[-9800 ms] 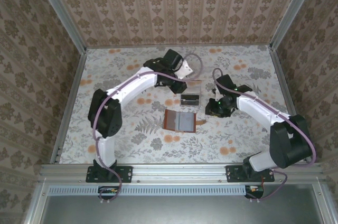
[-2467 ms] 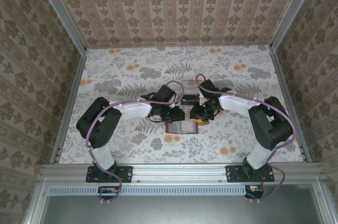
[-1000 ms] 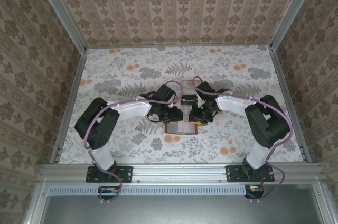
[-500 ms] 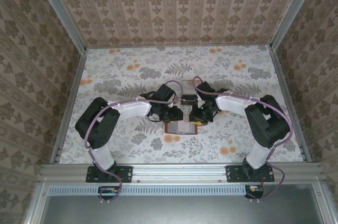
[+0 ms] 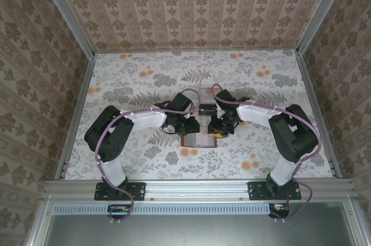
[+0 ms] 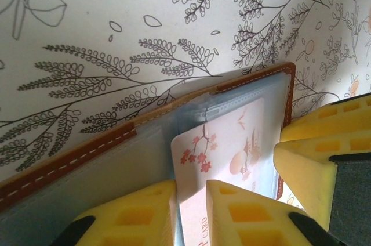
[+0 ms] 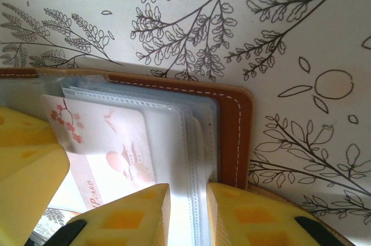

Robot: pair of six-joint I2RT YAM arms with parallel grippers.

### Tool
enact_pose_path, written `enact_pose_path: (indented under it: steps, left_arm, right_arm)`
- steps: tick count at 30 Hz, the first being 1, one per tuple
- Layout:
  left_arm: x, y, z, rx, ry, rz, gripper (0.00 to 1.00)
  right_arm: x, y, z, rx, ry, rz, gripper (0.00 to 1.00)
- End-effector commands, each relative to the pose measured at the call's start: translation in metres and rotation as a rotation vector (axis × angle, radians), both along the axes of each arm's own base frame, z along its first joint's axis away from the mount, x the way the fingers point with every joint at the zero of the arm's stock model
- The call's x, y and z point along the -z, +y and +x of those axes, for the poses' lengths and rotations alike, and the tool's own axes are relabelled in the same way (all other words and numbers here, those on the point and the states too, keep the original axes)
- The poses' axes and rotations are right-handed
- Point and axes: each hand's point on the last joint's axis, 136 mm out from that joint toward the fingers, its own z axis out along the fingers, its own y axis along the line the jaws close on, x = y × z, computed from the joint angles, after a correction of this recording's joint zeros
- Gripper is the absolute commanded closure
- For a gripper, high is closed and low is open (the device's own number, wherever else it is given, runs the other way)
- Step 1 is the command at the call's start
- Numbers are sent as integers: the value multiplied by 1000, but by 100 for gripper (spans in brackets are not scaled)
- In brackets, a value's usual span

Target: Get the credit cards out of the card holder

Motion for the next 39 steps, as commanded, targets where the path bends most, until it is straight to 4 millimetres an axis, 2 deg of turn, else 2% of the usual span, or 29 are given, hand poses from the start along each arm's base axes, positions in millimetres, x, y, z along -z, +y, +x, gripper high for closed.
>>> enact_pose_path:
  steps: [1, 4, 16, 19, 24, 26, 39]
  left_arm:
    - [8, 3, -2, -6, 28, 9, 84]
    - [9, 6, -2, -7, 27, 26, 89]
    - [3, 20, -4, -1, 3, 82, 94]
    - [-2, 16, -2, -3, -12, 50, 92]
    - [-4, -2, -1, -7, 12, -47, 78]
    - [-1, -4, -1, -11, 25, -53, 76]
    - [9, -5, -4, -9, 52, -58, 77]
  right_arm:
    - [4, -9, -5, -15, 15, -63, 75]
    - [4, -9, -4, -14, 14, -64, 75]
    - [7, -15, -5, -16, 12, -100, 75]
    - [7, -15, -5, -14, 13, -100, 75]
    - [6, -15, -5, -15, 11, -98, 75]
    - [6, -15, -5, -14, 11, -98, 75]
    - [5, -13, -4, -15, 11, -94, 75]
